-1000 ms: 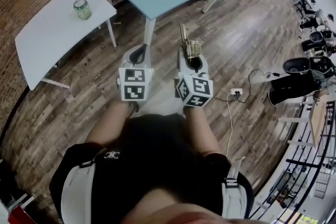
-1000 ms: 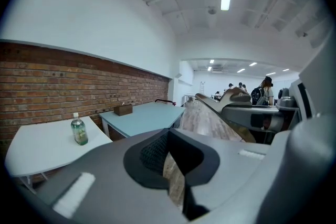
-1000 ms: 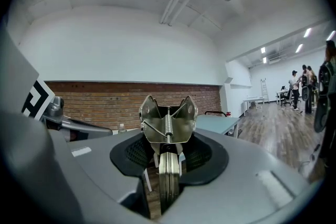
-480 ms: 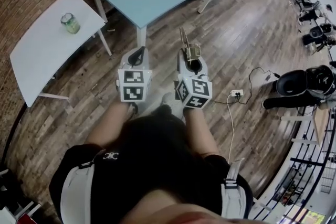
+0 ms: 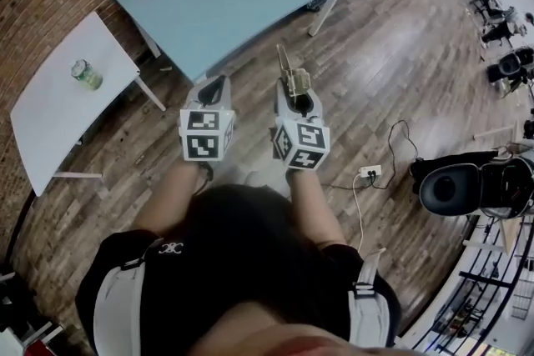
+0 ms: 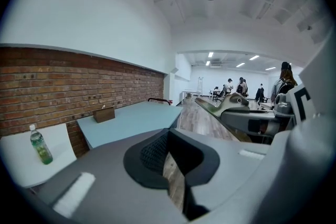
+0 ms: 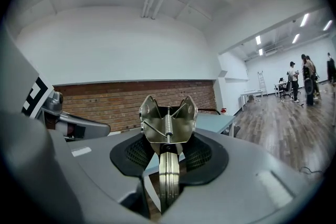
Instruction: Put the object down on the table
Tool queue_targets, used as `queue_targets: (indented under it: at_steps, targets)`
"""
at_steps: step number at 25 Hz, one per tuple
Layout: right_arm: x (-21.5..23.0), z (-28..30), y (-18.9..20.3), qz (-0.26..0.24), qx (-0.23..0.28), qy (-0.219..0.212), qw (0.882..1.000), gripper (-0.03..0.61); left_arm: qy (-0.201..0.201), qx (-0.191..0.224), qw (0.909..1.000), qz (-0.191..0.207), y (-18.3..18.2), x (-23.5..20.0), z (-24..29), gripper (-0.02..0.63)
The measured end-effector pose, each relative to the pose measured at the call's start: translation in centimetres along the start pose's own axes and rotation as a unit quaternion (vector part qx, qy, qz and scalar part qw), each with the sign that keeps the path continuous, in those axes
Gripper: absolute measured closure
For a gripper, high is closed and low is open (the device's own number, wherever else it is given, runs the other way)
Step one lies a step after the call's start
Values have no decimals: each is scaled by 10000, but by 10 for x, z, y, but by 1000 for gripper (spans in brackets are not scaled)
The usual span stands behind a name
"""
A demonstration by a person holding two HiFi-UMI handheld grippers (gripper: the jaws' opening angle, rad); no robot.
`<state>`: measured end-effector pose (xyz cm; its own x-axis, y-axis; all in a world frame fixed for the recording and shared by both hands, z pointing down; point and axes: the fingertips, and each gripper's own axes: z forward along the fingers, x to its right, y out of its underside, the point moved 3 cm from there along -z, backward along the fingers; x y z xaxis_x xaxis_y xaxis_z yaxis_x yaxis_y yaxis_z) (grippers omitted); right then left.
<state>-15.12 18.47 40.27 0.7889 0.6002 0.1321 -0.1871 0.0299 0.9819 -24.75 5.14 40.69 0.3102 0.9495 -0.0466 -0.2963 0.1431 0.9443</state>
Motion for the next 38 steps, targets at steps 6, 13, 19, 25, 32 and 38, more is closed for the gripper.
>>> queue_targets:
  at_steps: [6, 13, 19, 25, 32, 38]
  targets:
    - [50, 37, -11, 39, -121, -160, 9998, 422, -105, 11, 9999, -55, -23, 22, 48, 615]
    - [80, 64, -15, 82, -88, -225, 9997, 422, -119, -104, 9999, 28, -25, 34, 87, 615]
    - [100, 94, -14, 172, -157, -238, 9994, 422, -57, -138, 9999, -1, -38, 30, 135, 615]
    - [133, 134, -18, 114, -212, -111, 9996, 422, 174, -191, 9997, -11, -56, 36, 196, 615]
    - [163, 208, -36, -188, -237, -9, 9995, 422, 404, -269, 9988, 16, -82, 24, 286, 615]
    - [181, 278, -44, 55, -413, -161, 9990, 422, 446, -203, 9985, -258, -111, -8, 349, 615]
